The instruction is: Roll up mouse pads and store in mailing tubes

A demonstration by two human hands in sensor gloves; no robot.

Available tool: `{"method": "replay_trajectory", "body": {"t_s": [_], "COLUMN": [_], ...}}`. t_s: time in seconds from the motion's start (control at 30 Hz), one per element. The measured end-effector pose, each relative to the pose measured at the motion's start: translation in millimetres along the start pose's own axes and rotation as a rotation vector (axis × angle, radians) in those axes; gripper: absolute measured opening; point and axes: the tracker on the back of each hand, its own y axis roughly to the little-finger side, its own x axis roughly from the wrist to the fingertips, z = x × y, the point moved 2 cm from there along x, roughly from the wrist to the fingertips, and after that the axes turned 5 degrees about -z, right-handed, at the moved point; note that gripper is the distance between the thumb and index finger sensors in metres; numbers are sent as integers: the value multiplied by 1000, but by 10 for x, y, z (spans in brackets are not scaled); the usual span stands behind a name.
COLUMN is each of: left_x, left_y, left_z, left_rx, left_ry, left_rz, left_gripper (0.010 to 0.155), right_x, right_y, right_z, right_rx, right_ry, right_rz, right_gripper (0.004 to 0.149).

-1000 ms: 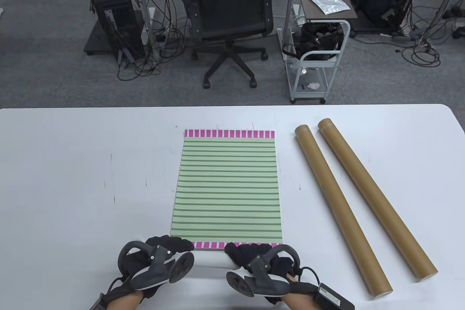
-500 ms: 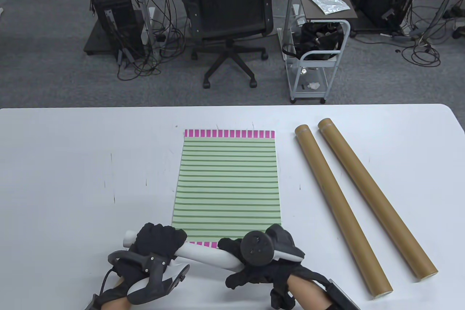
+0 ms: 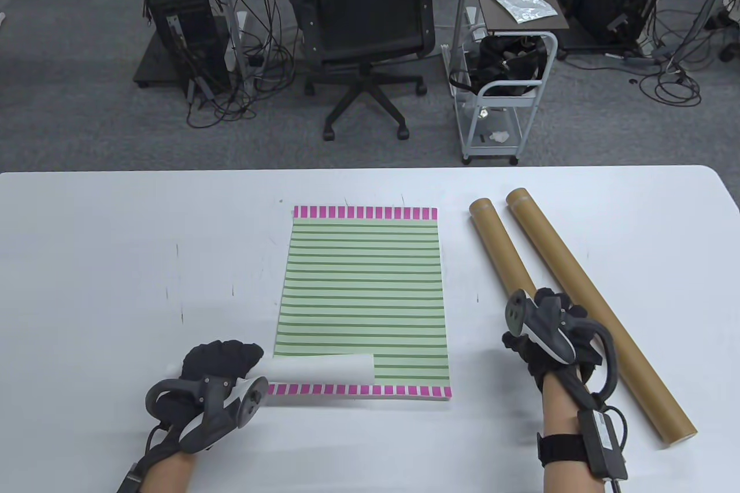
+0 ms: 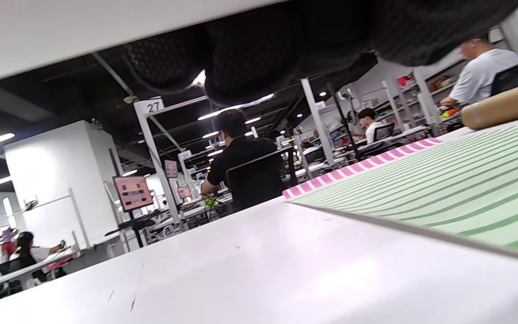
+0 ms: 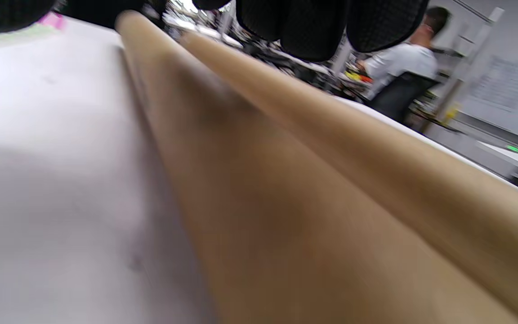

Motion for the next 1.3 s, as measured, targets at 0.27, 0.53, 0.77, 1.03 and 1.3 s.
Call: {"method": "replay_trajectory", "body": {"t_s": [0.27,0.53,0.77,1.03,1.3], "left_x": [-14,-18,-37,-27,-59], "left_y": [23,32,73,227,470], "left_z": [-29,-66,-48,-157,-251], "left_rx": [4,37,61,88,51], "left_ry": [-23,-14,-17,18,81], "left_rz": [-5,5,15,45,158], "left_gripper": [39,39,39,39,40], "right_x": [255,300,148,-756,-1377], "right_y": [61,56,23,-48,-52], "right_z": [322,323,188,-377,-448], "right_rx": [91,82,55,-5,90], "right_ry": [-139,-81,-84,358,744], "right_rz": [115,151,108,-126,-291], "right_gripper": [102,82,80,80,81]}}
